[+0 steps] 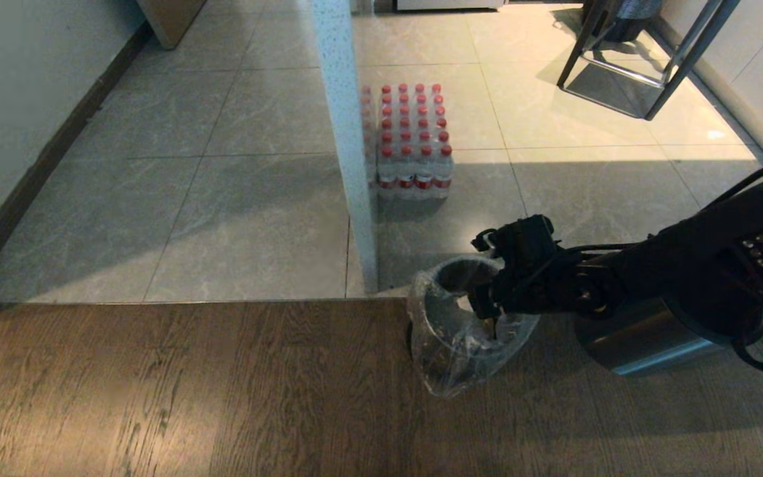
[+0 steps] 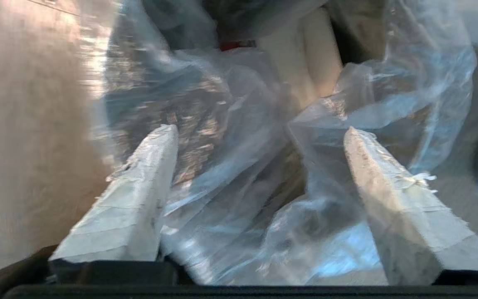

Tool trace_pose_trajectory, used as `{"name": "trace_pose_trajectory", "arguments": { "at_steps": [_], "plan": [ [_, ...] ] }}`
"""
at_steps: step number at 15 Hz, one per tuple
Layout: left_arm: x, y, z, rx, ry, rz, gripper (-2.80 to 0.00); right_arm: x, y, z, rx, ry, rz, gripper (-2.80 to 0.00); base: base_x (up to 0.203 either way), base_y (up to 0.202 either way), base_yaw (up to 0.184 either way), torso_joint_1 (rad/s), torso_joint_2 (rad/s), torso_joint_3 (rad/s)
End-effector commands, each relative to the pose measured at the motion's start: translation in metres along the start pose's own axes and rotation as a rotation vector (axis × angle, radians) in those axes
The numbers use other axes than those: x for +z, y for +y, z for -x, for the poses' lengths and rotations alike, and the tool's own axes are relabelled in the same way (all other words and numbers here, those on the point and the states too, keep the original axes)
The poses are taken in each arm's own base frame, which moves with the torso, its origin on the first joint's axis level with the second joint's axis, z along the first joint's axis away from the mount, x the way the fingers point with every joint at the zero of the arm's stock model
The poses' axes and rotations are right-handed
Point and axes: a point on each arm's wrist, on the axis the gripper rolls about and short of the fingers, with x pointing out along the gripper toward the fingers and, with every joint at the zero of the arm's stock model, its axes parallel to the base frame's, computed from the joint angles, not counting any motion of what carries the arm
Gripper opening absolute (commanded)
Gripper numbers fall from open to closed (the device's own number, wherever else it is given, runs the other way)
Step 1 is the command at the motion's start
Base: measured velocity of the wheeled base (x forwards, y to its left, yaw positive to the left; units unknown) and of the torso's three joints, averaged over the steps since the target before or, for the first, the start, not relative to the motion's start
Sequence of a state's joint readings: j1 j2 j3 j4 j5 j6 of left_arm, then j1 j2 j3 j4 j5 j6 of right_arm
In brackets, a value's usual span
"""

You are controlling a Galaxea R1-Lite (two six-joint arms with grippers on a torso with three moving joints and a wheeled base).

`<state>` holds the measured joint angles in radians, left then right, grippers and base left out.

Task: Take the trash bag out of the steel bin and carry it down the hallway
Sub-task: Pick up the trash bag

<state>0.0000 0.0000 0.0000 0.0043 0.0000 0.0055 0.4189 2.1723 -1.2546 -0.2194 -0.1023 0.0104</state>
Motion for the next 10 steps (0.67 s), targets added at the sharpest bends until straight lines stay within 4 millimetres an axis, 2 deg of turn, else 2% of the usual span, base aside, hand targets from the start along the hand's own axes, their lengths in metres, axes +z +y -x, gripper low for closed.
{"name": "trace_pose_trajectory", "arguments": {
  "at_steps": [1, 10],
  "plan": [
    [0.0, 0.0, 0.0, 0.0, 0.0, -0.001, -2.8, -0.011, 0.002, -0.014, 0.002, 0.042, 0.037, 0.0, 0.0, 0.0, 0.0, 0.0, 0.0, 0.0],
    [0.0, 0.0, 0.0, 0.0, 0.0, -0.001, -2.8, -0.023, 0.003, -0.061, 0.001, 0.077, 0.068, 0.0, 0.0, 0.0, 0.0, 0.0, 0.0, 0.0]
  ]
}}
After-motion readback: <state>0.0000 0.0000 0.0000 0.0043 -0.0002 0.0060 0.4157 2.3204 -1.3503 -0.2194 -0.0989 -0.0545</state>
